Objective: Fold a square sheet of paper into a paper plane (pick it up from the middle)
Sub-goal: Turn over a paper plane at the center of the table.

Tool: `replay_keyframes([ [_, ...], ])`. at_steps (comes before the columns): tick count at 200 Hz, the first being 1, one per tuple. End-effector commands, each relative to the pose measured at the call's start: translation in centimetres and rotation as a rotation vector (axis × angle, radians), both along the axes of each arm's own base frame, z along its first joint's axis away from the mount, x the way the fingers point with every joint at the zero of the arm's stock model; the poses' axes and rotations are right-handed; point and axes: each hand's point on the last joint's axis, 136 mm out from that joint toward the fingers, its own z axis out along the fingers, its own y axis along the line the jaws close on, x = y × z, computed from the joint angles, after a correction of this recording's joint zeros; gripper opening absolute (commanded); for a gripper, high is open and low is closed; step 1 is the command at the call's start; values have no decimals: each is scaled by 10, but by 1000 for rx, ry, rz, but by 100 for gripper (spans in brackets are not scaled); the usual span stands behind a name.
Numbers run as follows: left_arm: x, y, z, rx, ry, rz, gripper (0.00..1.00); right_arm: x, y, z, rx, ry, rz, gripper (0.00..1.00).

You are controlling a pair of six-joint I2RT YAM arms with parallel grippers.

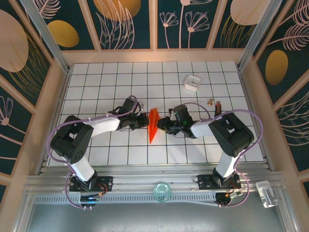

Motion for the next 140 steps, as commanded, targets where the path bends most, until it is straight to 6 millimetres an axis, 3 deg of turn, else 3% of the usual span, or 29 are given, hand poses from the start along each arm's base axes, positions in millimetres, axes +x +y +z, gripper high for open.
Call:
replay_keyframes([
  [1, -1, -9, 4, -90, 8, -7, 0, 4, -7, -3, -42, -4, -26, 30],
  [23, -4, -13, 6, -142, 15, -12, 0, 1, -8, -2, -31, -10, -19, 30],
  [29, -5, -12, -5, -130, 39, -12, 0, 2, -7, -1, -26, -13, -17, 30],
  [93, -13, -11, -19, -126, 73, -28, 0, 19, -11, 2, -22, -27, -35, 27],
  [140, -15, -11, -23, -129, 84, -27, 0, 23, -13, -1, -33, -25, -28, 11],
])
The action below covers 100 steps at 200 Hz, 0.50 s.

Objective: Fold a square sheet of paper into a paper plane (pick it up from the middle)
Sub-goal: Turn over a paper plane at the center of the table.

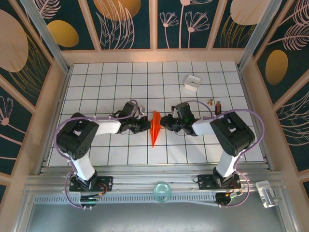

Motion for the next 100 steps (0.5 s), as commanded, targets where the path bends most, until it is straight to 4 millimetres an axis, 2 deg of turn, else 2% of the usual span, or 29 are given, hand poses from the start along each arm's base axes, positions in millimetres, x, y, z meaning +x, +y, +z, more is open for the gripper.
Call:
replay_keyframes([
  [1, -1, 0, -2, -20, 12, 3, 0, 4, 0, -4, -16, 1, 9, 11],
  [38, -1, 3, 2, -23, 5, 33, 0, 1, -9, -1, -41, -5, 5, 0],
  [44, -1, 4, 3, -29, 5, 43, 0, 7, -19, -1, -46, -7, -24, 0],
  [59, -4, 6, 4, -48, 11, 65, 0, 9, -31, 0, -59, -13, -38, 0],
  [100, -11, 6, 2, -101, 35, 94, 0, 6, -39, -6, -77, -2, -19, 0],
])
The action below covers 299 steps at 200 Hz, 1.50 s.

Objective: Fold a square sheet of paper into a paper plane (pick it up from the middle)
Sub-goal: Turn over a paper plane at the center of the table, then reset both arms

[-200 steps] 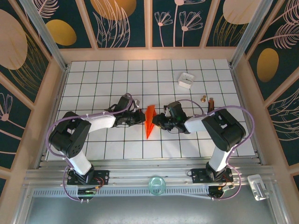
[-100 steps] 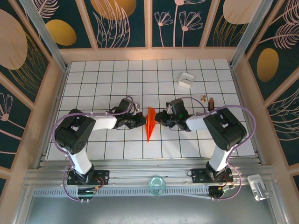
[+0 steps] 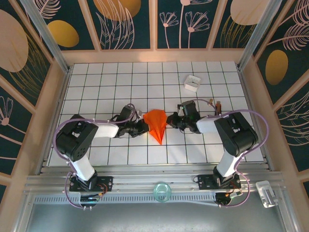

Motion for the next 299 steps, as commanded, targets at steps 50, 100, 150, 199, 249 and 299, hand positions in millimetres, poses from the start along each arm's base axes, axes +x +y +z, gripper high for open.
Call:
replay_keyframes([
  [50, 7, -11, 14, -102, -8, 14, 2, -11, -3, -3, -12, 1, 33, 1],
  [100, 13, -17, 21, -102, -24, -13, 19, -10, -5, 2, -15, -4, 33, 14],
  [150, 15, -4, 35, -56, -79, 3, 41, 0, -27, 27, -31, -51, -1, 23],
  [199, 51, 53, 104, 55, -369, 155, 65, 21, -121, 74, -344, -232, -204, 36],
  [249, 76, 184, 184, 497, -776, 560, 99, 40, -234, 142, -829, -491, -600, 90],
  [299, 46, 279, 189, 908, -1022, 831, 99, 41, -295, 112, -1086, -522, -771, 99],
])
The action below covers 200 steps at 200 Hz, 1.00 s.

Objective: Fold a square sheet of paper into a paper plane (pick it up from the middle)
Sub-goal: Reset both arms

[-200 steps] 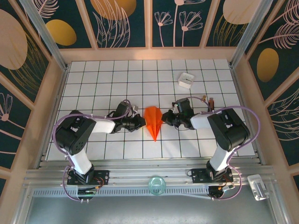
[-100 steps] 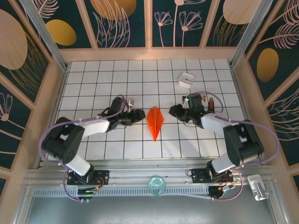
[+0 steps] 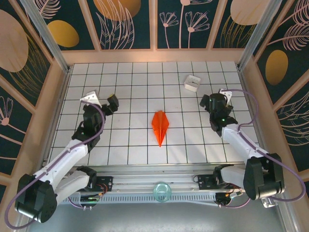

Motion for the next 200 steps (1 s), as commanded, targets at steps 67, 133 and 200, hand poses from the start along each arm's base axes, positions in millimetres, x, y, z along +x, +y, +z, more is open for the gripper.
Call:
replay_keyframes([
  [67, 1, 85, -64, 205, -73, 208, 99, -5, -30, -25, -214, -230, 27, 99],
  [133, 31, 85, -65, 263, -106, 123, 99, -2, -26, -14, -160, -440, 146, 99],
  [200, 32, 79, -79, 253, -108, 52, 99, 7, -26, -27, -128, -408, 167, 99],
])
